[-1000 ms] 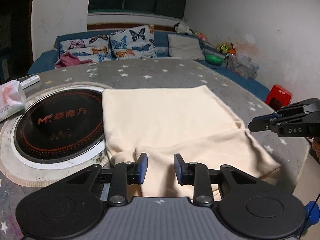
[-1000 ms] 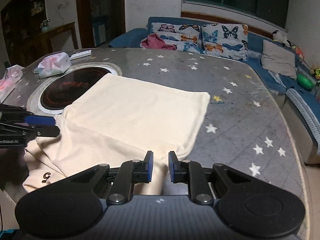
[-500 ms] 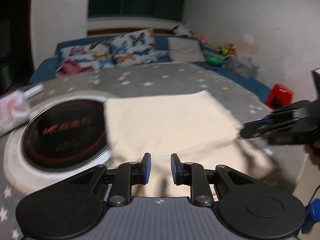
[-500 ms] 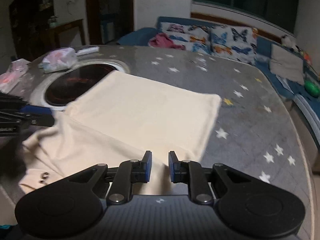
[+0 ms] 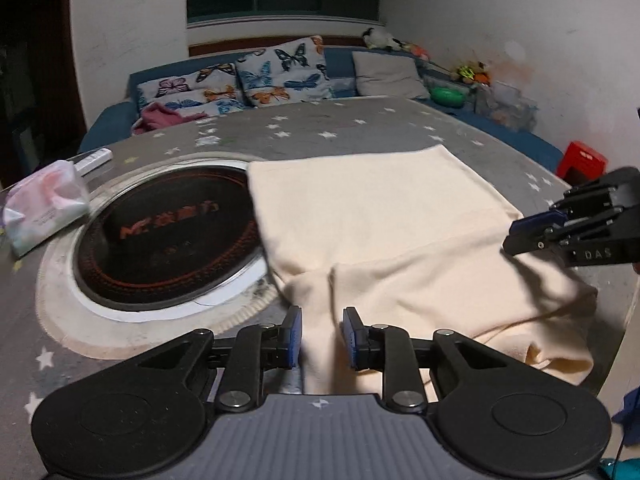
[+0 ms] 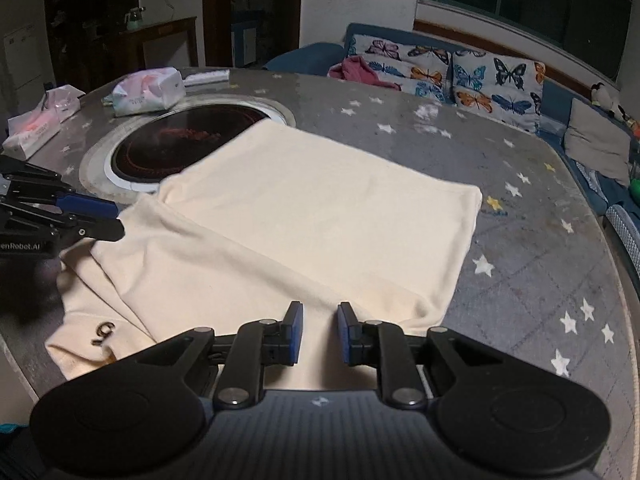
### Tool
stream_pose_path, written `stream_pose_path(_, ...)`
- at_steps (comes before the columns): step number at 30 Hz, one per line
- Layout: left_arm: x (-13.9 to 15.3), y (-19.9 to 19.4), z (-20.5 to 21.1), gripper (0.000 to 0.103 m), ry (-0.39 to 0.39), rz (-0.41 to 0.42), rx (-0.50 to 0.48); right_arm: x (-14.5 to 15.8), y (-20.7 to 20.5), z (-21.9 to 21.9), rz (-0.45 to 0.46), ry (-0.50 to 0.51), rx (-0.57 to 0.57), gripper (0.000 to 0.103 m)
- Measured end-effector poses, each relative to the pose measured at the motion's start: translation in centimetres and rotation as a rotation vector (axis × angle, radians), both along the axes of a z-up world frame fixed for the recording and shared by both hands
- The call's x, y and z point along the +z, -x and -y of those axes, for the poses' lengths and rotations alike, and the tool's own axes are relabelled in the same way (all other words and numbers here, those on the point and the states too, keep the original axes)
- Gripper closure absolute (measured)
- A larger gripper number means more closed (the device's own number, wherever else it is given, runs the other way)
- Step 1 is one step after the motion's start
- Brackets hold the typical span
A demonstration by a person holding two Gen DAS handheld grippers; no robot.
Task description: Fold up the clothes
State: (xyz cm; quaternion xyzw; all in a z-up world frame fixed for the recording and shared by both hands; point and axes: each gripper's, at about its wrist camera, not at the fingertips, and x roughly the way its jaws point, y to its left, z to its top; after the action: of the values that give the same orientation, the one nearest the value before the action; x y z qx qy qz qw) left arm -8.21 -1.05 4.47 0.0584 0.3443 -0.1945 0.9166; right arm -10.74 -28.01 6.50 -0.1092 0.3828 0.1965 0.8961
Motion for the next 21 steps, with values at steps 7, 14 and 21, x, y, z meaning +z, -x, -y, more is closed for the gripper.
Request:
stream_pose_path(7,-0.4,-0.4,3.0,0.077,0.009,-0.001,-0.081,0.4,0.5,-2.0,-0.009,0.0,0.091,0.075)
stream_pose_path(14,0.0,1.1,2.5,0.069,-0.021,0.002,-0.14,0.3,1.9,-3.2,-0.036,0.045,0.187,0.07)
stream_pose_path(21,0.6,5.2,1.9,0.062,-0.106,0.036,-0.266,-0.1,3.0,-3.8,-0.035,0.085,0.229,0.07)
